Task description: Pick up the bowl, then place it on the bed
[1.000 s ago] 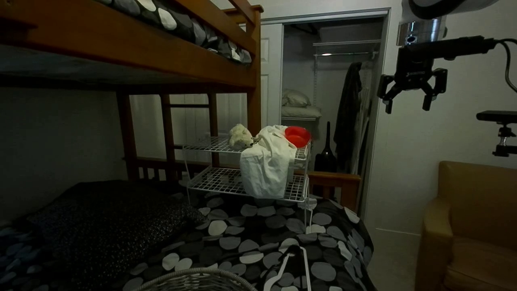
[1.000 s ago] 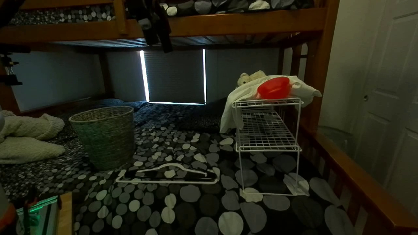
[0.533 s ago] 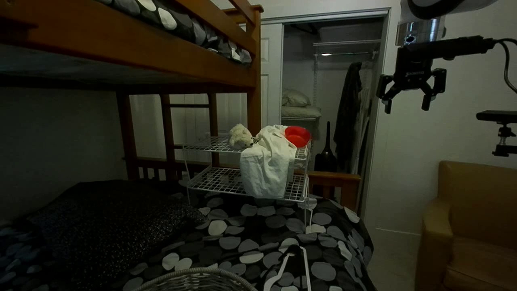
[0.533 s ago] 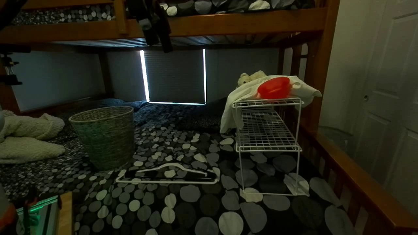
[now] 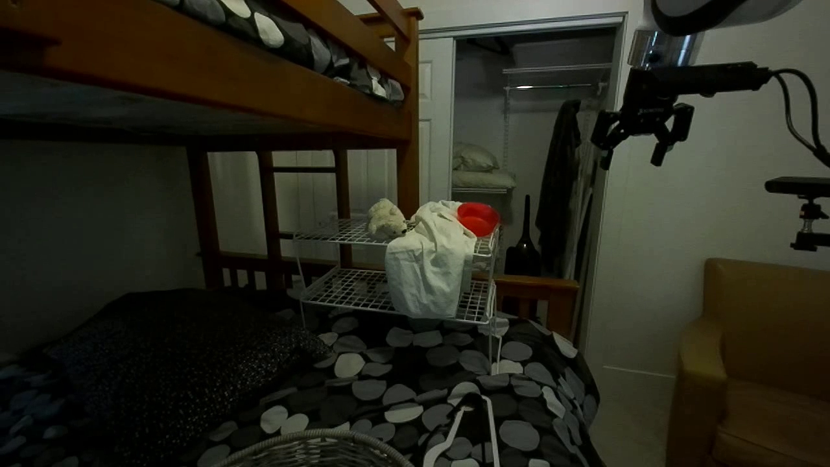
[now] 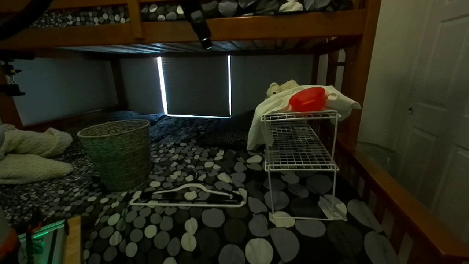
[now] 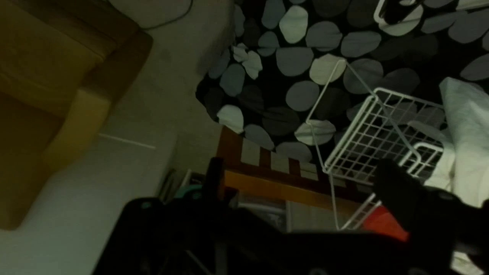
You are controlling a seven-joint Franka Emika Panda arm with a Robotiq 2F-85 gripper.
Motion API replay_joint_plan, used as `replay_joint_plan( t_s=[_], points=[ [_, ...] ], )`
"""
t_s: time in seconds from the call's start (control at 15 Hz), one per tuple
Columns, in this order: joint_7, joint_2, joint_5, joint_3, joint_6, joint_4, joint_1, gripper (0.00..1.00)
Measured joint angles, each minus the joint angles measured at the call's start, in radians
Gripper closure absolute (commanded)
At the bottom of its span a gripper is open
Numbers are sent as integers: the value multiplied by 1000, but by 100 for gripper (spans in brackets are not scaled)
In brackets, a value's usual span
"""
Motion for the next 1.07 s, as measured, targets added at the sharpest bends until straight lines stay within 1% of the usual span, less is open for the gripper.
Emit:
replay_joint_plan(
  t_s=[0.13, 0.27, 1.07],
  points=[
    [-111, 38, 0, -38, 65, 35, 2, 0],
    [-149, 67, 0, -55, 75, 61, 4, 0],
    [-153, 77, 2, -51, 76, 70, 12, 0]
  ],
)
